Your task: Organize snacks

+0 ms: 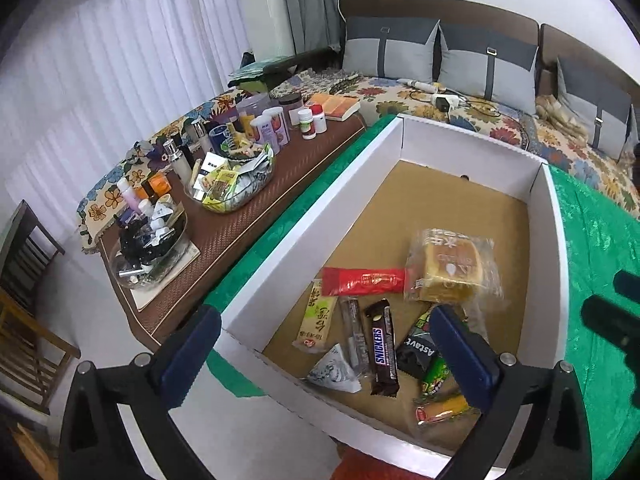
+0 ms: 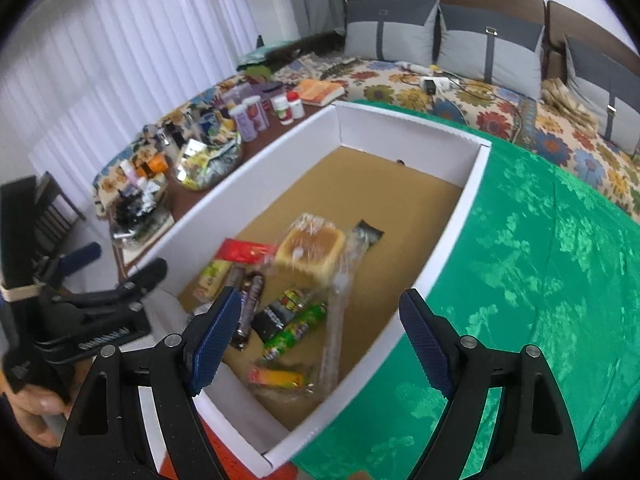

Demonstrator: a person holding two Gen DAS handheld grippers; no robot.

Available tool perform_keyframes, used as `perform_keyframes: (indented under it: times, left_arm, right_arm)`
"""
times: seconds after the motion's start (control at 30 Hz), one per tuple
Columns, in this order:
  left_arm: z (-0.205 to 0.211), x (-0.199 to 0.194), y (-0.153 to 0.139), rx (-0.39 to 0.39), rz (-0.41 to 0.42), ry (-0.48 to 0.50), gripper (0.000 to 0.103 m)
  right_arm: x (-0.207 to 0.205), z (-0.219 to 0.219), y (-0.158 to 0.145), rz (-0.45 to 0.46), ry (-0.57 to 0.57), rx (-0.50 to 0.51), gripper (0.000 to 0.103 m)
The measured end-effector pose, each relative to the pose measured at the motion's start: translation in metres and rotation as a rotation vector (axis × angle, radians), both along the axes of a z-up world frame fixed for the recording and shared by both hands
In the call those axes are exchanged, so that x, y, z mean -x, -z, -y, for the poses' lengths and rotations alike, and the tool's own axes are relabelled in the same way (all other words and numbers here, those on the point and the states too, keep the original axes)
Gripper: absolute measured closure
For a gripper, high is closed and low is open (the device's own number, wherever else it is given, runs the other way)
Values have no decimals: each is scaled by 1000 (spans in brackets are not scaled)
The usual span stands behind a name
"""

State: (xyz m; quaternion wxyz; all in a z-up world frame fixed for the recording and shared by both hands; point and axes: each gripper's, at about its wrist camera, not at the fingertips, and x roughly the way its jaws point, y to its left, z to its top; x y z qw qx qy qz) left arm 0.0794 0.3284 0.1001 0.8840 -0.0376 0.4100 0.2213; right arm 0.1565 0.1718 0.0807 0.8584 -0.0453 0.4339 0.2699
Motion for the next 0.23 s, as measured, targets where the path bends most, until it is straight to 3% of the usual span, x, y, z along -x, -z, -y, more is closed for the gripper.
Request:
perform_keyframes:
  times: [0.23]
  left_arm:
    - [0, 4, -1, 31, 10, -26, 0]
  right_arm:
    - [2, -4, 2, 12, -10, 24, 18]
